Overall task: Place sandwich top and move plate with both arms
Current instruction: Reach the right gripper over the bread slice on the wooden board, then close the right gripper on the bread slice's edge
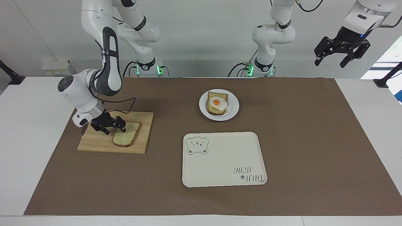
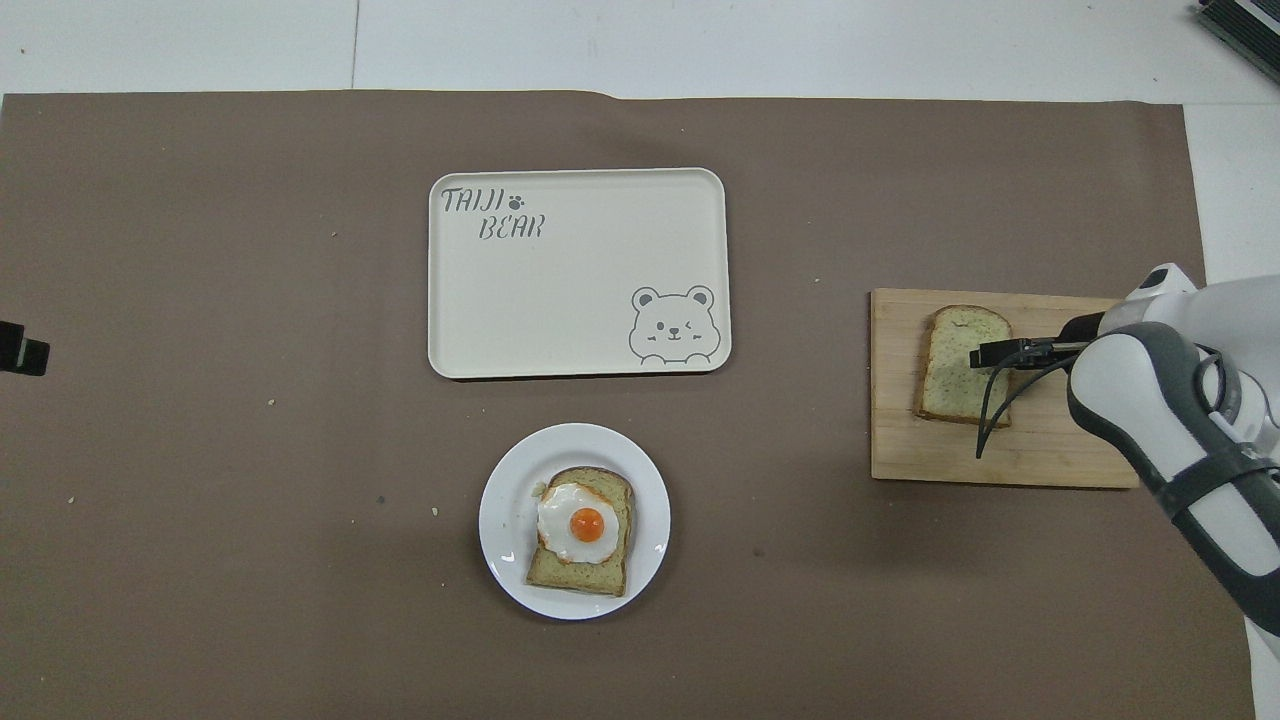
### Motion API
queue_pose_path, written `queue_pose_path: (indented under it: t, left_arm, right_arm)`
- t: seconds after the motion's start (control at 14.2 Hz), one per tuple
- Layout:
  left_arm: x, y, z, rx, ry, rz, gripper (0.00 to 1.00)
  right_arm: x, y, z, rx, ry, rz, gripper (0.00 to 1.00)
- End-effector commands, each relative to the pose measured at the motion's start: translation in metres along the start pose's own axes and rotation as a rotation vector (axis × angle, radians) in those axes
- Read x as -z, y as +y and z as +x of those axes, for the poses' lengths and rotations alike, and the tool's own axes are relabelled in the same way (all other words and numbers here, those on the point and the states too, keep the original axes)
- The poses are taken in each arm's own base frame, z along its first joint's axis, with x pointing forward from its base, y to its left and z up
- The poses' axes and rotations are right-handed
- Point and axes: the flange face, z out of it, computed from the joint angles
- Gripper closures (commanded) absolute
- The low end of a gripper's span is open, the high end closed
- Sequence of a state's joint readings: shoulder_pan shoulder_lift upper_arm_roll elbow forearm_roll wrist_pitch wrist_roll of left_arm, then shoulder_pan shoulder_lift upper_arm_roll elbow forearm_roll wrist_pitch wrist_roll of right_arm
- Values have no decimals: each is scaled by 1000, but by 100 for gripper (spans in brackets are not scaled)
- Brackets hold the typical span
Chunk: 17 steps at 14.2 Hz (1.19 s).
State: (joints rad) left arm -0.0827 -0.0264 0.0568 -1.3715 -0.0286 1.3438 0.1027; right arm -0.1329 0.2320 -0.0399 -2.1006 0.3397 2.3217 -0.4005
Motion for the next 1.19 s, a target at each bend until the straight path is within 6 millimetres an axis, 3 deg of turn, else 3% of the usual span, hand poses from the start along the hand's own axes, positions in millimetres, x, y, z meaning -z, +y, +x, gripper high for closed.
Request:
queue_pose_path:
  t: [0.0,0.07,0.21,0.35,0.49,0.56,1.12]
  left_arm:
    - [0,-1,-8,7,5,-2,0]
    - [0,-2,-8,9,5,-2,0]
    - [0,-2,-8,9,5,-2,0]
    - [0,-2,-8,9,6,-2,0]
    - [0,-2,-8,9,5,-2,0]
    - [0,-2,-8,9,6,-2,0]
    - [0,-2,-8,9,8,-1,0]
  right_arm:
    - [-3,0,-3,2,20,18,0]
    - [-8,1,-5,-3,10,19,0]
    - [-11,3,-6,-3,5,18,23]
    - [-11,2,-6,-1,5,18,57]
    - [-12,2,-5,-6,5,18,97]
    - [-12,2,-5,-6,6,18,100]
    - [-12,-3,-2,1,11,13,100]
